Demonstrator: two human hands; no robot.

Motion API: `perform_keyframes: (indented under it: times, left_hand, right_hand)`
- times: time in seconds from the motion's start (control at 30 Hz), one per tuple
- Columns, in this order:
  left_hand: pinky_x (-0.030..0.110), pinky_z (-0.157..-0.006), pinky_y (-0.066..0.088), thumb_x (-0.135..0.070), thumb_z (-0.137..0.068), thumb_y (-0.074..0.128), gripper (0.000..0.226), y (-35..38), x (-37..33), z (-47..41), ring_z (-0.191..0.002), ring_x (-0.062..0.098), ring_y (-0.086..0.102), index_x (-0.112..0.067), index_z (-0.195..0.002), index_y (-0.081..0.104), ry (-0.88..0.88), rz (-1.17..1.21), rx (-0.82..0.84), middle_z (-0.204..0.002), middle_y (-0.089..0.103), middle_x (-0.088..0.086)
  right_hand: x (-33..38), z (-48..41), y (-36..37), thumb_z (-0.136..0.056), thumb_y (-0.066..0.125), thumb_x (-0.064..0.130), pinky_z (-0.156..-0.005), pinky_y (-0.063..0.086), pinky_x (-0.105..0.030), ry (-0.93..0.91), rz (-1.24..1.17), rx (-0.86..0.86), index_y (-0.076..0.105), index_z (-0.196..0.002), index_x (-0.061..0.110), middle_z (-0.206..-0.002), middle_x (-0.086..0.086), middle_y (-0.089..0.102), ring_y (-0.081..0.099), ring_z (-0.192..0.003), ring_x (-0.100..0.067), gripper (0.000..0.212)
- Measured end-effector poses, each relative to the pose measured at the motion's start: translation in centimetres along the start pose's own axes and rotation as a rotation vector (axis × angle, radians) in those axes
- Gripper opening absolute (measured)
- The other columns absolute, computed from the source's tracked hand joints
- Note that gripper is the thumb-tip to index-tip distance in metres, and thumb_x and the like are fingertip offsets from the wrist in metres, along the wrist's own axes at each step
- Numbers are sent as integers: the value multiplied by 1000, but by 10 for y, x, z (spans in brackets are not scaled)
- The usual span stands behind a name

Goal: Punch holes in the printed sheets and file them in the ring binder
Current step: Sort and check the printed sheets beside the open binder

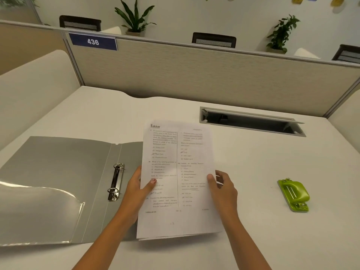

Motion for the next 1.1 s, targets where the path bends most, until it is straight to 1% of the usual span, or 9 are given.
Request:
perform_keyframes:
  times: [0.1,0.2,0.33,0.5,0.67,0.77,0.87,1.03,1.1]
  left_hand:
    - [35,-81,58,-10,-90,60,35,13,-14,-3,-103,13,67,-31,-117,53,106,-18,10,-115,68,-6]
    - [29,-80,58,-11,-92,57,35,28,-28,-8,-104,11,66,-28,-120,48,222,-56,6,-117,66,-5]
    - [27,-88,54,-12,-96,50,40,55,-52,-15,-112,6,61,-36,-126,40,369,-66,25,-123,60,-12]
    - [36,-77,60,-30,-92,50,25,80,-78,-20,-105,16,62,-50,-104,43,547,-89,-63,-107,60,-17]
    - [34,-69,60,-36,-91,50,14,85,-72,-20,-96,20,66,-41,-103,47,603,-57,-144,-104,65,-11]
    - [32,-67,60,-40,-90,48,20,87,-60,-21,-93,18,67,-31,-108,48,559,-113,-128,-103,67,-9]
    - [27,-64,59,-44,-90,44,18,89,-55,-20,-90,13,66,-34,-104,50,523,-139,-136,-95,65,-19]
    - [25,-65,58,-45,-91,44,21,89,-63,-16,-93,14,66,-30,-103,51,572,-103,-187,-98,65,-14]
    - [24,-63,57,-52,-90,44,32,88,-64,-15,-90,17,66,-23,-103,51,587,-99,-188,-98,66,-8]
  right_hand:
    - [15,-5,-15,-92,58,36,-88,55,-39,-1,-108,75,59,-116,21,-113,3,67,65,-100,-17,28]
    - [35,-3,-30,-94,57,28,-67,55,-25,-144,-127,14,59,-102,19,-99,5,69,68,-85,-14,12]
    - [60,3,-46,-96,53,28,-55,50,-9,-351,-144,-169,53,-107,21,-98,12,63,64,-85,-10,14]
    - [72,8,-55,-91,55,39,-63,52,-7,-423,-296,-289,49,-110,25,-101,15,61,62,-90,-5,24]
    - [56,13,-51,-89,57,39,-73,56,-14,-404,-379,-302,50,-112,25,-109,4,63,63,-98,-12,28]
    - [49,17,-44,-85,52,38,-80,58,-28,-345,-431,-273,44,-112,45,-110,10,60,62,-98,-13,29]
    - [46,18,-40,-86,49,37,-88,56,-41,-337,-414,-249,41,-111,50,-111,13,58,60,-101,-16,30]
    - [55,20,-45,-87,47,38,-82,57,-28,-383,-428,-294,43,-108,49,-109,15,58,61,-98,-7,24]
    - [55,20,-46,-85,49,47,-79,58,-26,-383,-428,-313,44,-107,48,-109,14,59,62,-97,-6,22]
Point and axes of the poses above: each hand's wrist, its own z-axis away from the middle knuckle, its own y-axis out of the palm, x = y × z, the point moved 2 cm from there along -z, towards the middle knuckle
